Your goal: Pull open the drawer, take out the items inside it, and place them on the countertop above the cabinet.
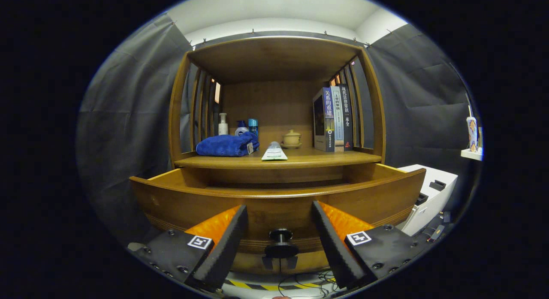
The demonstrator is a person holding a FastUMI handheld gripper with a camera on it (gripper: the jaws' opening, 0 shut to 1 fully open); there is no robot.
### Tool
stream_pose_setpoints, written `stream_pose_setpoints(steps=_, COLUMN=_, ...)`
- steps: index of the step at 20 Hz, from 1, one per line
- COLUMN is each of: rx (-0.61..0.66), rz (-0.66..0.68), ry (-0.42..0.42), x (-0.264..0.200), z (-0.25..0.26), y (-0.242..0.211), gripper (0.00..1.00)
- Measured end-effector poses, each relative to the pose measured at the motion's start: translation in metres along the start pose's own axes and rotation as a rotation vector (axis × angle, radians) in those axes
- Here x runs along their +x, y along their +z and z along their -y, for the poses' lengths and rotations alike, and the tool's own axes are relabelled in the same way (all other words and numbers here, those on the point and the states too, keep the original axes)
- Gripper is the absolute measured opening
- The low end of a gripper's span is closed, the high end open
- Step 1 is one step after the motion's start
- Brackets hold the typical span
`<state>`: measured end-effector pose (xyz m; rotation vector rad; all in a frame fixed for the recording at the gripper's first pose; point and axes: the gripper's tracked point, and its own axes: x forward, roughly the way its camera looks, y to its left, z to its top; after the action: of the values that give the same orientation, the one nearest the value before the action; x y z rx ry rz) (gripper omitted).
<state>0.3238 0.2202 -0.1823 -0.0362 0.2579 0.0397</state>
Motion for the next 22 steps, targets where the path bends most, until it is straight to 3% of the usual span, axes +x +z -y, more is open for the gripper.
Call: stream_pose_setpoints(steps=22, rx=-0.003, rz=-0.018, ry=-0.005, x=0.108, z=0.002, y=0.012, gripper=0.98)
